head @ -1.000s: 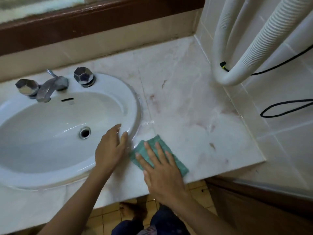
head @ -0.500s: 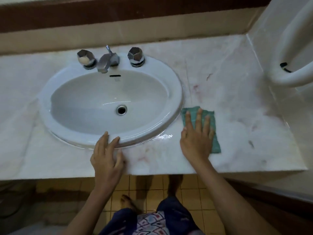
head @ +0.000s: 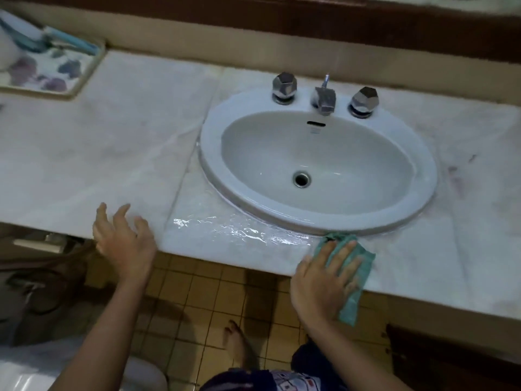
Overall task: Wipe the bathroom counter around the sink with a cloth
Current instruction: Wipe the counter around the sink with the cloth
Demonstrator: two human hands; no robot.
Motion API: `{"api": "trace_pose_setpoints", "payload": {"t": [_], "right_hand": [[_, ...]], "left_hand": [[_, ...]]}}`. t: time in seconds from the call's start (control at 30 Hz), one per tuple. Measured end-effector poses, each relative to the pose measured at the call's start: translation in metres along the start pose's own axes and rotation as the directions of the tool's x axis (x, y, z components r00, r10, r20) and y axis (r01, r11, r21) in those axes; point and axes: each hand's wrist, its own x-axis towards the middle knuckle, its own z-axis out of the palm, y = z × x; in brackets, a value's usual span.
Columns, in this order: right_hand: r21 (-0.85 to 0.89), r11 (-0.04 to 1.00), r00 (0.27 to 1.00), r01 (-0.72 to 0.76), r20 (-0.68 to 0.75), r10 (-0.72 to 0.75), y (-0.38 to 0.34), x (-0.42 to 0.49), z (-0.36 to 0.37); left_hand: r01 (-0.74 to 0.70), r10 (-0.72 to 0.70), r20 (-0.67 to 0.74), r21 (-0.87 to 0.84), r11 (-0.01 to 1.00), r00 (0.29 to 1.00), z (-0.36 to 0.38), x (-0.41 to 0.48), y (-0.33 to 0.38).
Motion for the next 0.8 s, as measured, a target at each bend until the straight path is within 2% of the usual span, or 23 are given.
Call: {"api": "trace_pose_setpoints", "payload": {"t": [0.1, 0.17, 0.3, 0.4, 0.47, 0.57, 0.63, 0.7, 0.8], "right_hand": [[-0.002, 0.987, 0.985, 0.163, -0.047, -0.163, -0.048, -0.033, 0.022], [-0.037, 0.944, 0.944, 0.328, -0.027, -0.329, -0.075, -0.047, 0.036], [-0.123, 0.778, 0.787, 0.616, 0.038, -0.616, -0.114, -0.035, 0.047], [-0.142, 0.647, 0.661, 0.749, 0.096, -0.744, -0.147, -0.005, 0.043], [-0.122, 0.642, 0.653, 0.757, 0.098, -0.751, -0.182, 0.009, 0.041], [-0.099, 0.722, 0.728, 0.685, 0.044, -0.684, -0.244, 0.013, 0.055], [-0.085, 0.721, 0.725, 0.688, 0.040, -0.688, -0.284, 0.008, 0.069], [-0.094, 0.614, 0.620, 0.784, 0.071, -0.781, -0.306, -0.003, 0.076], [-0.070, 0.330, 0.338, 0.941, 0.177, -0.924, -0.290, -0.005, 0.072]], "left_hand": [[0.076, -0.076, -0.008, 0.057, 0.995, 0.997, -0.008, 0.055, -0.030], [0.061, -0.062, 0.013, 0.085, 0.995, 0.998, -0.009, 0.081, -0.042], [0.088, -0.087, -0.015, 0.080, 0.993, 0.996, -0.006, 0.096, -0.047], [0.097, -0.095, -0.032, 0.070, 0.993, 0.995, -0.004, 0.095, -0.050], [0.101, -0.099, -0.033, 0.077, 0.992, 0.995, -0.003, 0.096, -0.051], [0.127, -0.123, -0.043, 0.099, 0.987, 0.991, -0.001, 0.098, -0.051], [0.130, -0.125, -0.063, 0.093, 0.987, 0.990, 0.000, 0.099, -0.051], [0.126, -0.118, -0.076, 0.098, 0.987, 0.990, 0.000, 0.099, -0.053], [0.108, -0.100, -0.084, 0.104, 0.989, 0.991, 0.000, 0.098, -0.053]]}}
